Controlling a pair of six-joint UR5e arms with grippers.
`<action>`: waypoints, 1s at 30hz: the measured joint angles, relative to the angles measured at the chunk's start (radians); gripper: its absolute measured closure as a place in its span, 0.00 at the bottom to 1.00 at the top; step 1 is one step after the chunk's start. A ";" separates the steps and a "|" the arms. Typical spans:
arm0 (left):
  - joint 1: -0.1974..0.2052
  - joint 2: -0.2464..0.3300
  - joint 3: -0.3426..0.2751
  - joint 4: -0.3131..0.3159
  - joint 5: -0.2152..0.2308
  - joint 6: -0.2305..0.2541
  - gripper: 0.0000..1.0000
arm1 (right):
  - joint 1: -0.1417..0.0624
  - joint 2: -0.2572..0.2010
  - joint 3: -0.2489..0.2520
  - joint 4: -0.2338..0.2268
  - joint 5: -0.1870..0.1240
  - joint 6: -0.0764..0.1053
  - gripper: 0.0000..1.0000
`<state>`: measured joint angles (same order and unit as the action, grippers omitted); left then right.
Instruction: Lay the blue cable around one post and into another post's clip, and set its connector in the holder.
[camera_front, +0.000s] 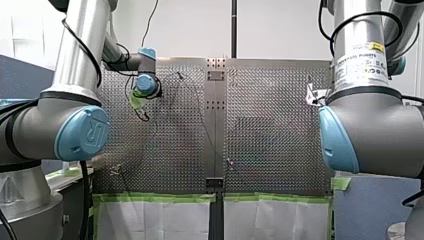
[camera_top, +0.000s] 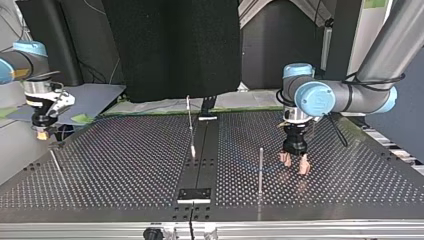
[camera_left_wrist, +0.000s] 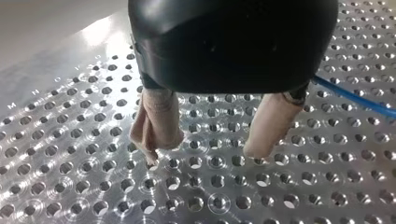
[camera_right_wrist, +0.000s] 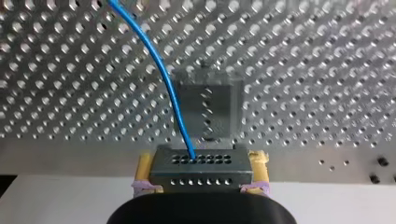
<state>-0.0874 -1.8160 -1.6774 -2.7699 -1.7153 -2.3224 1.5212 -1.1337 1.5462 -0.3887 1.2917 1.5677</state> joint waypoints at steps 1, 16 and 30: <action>0.000 0.000 0.000 -0.001 0.000 0.000 0.00 | -0.001 0.002 0.000 -0.006 -0.009 0.002 1.00; 0.000 0.000 0.000 -0.001 0.000 0.000 0.00 | -0.016 0.012 -0.004 -0.072 -0.142 0.059 1.00; 0.000 0.000 0.001 -0.001 0.000 0.000 0.00 | -0.019 0.069 -0.062 -0.011 -0.235 0.011 1.00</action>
<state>-0.0871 -1.8163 -1.6766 -2.7712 -1.7157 -2.3224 1.5017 -1.0651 1.4847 -0.4002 1.0564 1.5791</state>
